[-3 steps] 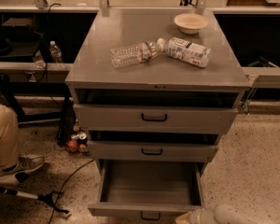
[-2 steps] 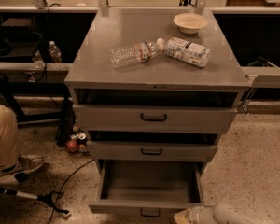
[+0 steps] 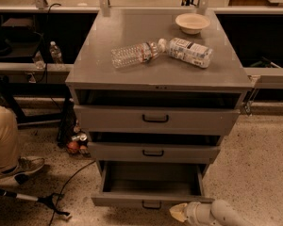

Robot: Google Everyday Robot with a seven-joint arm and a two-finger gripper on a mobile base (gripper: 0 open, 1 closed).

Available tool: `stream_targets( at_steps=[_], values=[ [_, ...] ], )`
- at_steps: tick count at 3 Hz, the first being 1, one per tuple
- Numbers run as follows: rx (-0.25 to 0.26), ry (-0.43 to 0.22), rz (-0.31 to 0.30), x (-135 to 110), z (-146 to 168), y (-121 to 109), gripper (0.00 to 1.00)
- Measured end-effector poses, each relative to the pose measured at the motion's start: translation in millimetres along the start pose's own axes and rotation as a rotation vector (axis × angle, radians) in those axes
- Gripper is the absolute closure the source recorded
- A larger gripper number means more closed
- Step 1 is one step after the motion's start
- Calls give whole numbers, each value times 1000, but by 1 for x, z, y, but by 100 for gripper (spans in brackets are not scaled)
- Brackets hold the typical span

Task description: Close bottom drawer

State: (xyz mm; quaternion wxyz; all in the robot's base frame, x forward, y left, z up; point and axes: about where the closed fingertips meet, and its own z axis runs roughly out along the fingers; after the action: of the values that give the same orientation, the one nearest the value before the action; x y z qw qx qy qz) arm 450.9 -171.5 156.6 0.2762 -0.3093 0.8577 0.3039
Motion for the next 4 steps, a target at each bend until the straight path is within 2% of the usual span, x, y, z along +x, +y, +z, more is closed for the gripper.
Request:
stream_targets(
  at_steps=[1, 2, 3, 4],
  values=[
    [1, -7, -2, -1, 1, -1, 100],
    [18, -81, -19, -15, 11, -15, 100],
    [23, -97, -25, -19, 13, -17, 100],
    [36, -185, -60, -43, 28, -31, 100]
  ],
)
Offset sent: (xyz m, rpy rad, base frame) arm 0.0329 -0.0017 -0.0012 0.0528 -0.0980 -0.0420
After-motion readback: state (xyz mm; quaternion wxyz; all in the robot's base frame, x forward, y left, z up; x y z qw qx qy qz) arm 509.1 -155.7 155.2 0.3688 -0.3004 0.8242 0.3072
